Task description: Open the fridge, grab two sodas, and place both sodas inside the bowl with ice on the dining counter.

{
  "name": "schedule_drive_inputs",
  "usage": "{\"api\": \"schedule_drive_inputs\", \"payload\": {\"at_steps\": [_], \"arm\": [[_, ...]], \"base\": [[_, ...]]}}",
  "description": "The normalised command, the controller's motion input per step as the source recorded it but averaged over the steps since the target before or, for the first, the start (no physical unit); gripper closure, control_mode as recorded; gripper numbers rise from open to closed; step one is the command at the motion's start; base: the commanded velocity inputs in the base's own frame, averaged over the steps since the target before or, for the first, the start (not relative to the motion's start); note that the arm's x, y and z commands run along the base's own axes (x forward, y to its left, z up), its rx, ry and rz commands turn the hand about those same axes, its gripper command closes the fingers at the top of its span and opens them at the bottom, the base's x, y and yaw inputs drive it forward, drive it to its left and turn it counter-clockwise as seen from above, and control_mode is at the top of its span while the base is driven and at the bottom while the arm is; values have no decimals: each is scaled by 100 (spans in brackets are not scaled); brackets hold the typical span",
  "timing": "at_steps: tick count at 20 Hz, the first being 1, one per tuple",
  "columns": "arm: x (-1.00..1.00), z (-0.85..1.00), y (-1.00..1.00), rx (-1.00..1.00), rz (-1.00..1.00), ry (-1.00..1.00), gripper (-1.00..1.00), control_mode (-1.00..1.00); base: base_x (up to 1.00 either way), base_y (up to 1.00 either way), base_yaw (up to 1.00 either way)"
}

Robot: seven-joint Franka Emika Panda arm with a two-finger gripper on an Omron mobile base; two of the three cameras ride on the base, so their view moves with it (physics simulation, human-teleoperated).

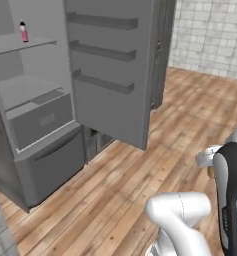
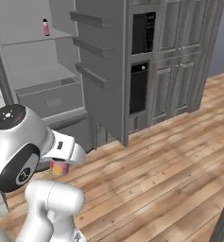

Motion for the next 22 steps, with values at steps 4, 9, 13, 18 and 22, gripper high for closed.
{"api": "schedule_drive_inputs", "payload": {"at_steps": [4,9,13,18,22], "arm": [[0,0,0,0,0,0,100,100],[0,0,0,0,0,0,100,100],[0,0,0,0,0,0,100,100],[0,0,0,0,0,0,100,100],[0,0,0,0,0,0,100,100]], "base": [[-63,-31,-44],[-44,-46,-38],[-8,-65,-27],[0,-76,-20],[1,-80,-15]]}}
